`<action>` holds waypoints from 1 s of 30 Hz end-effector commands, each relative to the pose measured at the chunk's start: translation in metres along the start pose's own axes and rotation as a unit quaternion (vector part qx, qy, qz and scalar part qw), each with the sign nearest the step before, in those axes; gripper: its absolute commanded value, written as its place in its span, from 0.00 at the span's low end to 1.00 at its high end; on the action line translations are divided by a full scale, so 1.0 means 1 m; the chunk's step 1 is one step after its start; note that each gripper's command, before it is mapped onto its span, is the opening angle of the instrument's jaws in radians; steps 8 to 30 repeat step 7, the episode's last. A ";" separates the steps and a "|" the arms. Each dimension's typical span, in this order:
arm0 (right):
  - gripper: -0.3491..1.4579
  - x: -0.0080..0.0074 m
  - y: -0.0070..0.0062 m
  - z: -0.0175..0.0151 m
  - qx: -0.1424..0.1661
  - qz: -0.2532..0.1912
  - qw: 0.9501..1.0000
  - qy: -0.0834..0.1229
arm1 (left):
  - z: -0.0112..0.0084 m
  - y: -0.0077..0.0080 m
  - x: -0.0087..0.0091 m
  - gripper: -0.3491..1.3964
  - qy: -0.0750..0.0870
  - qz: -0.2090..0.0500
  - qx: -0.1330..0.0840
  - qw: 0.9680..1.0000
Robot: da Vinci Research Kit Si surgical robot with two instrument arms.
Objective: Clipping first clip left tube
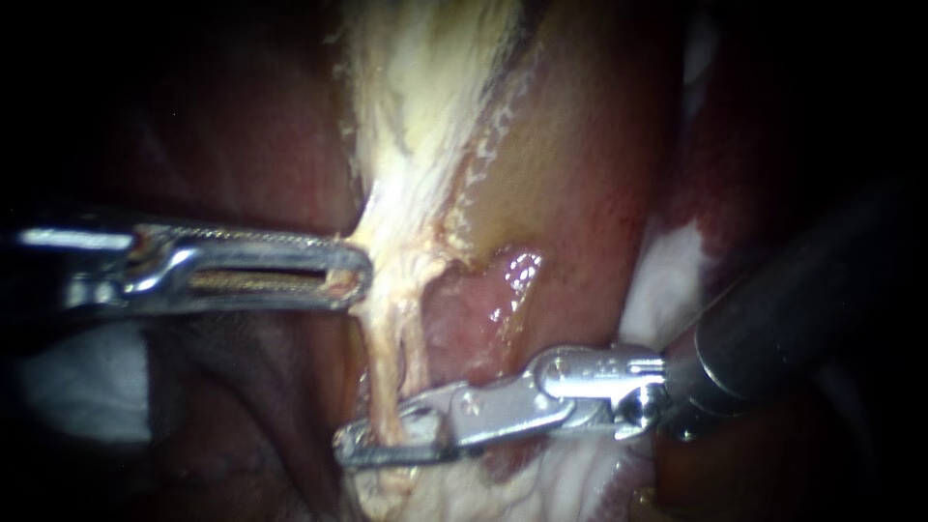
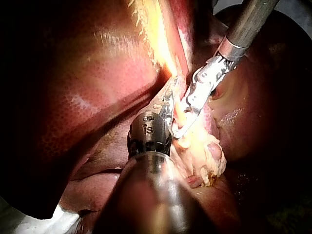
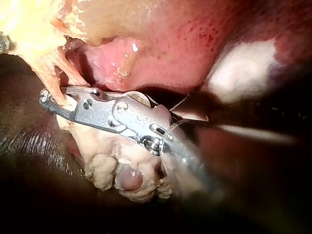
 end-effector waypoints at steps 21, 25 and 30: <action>0.00 0.0000 -0.0001 -0.0001 0.000 0.000 1.000 0.000 | 0.0000 0.0000 0.0000 0.00 0.000 0.000 0.000 1.000; 0.00 0.0000 -0.0001 -0.0001 0.000 0.000 1.000 0.000 | 0.0000 0.0000 0.0000 0.00 0.000 0.000 0.000 1.000; 0.00 0.0000 -0.0001 -0.0001 0.000 0.000 1.000 0.000 | 0.0000 0.0000 0.0000 0.00 0.000 0.000 0.000 1.000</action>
